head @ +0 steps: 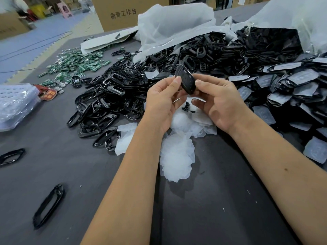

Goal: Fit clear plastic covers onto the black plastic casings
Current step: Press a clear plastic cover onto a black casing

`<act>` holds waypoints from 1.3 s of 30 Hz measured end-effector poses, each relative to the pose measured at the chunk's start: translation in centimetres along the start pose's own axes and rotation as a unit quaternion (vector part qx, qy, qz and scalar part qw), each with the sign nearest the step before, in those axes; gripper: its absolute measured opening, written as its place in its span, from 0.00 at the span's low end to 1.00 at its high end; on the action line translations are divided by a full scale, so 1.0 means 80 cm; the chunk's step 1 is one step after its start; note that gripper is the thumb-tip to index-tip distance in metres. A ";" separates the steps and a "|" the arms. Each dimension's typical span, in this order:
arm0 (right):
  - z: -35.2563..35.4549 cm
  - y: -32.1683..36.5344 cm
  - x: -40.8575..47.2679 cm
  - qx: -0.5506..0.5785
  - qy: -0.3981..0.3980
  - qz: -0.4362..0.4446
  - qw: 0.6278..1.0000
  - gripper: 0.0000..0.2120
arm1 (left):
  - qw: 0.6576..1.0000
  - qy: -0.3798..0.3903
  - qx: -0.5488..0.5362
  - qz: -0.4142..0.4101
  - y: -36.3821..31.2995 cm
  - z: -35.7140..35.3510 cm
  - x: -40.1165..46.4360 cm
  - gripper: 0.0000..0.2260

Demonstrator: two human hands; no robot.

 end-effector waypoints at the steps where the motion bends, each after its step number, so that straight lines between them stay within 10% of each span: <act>1: 0.001 0.000 0.000 -0.002 0.002 0.003 1.000 0.11 | 1.000 -0.002 0.001 -0.002 0.000 0.000 0.000 0.06; 32: 0.012 0.000 0.000 0.078 0.007 -0.011 0.997 0.14 | 0.992 0.042 0.108 -0.050 -0.009 -0.009 -0.008 0.06; 39: 0.012 0.033 -0.011 -0.197 -0.026 0.172 0.965 0.13 | 0.972 0.023 0.215 -0.093 -0.019 -0.001 -0.016 0.08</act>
Point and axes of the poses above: each hand's wrist, its own x-axis towards the middle knuckle, its own z-axis out of the back of the hand, y = z × x, the point moved 2 cm from there along x, towards the middle knuckle, and after that the axes turned 10 degrees about -y, right-handed, at the moved point
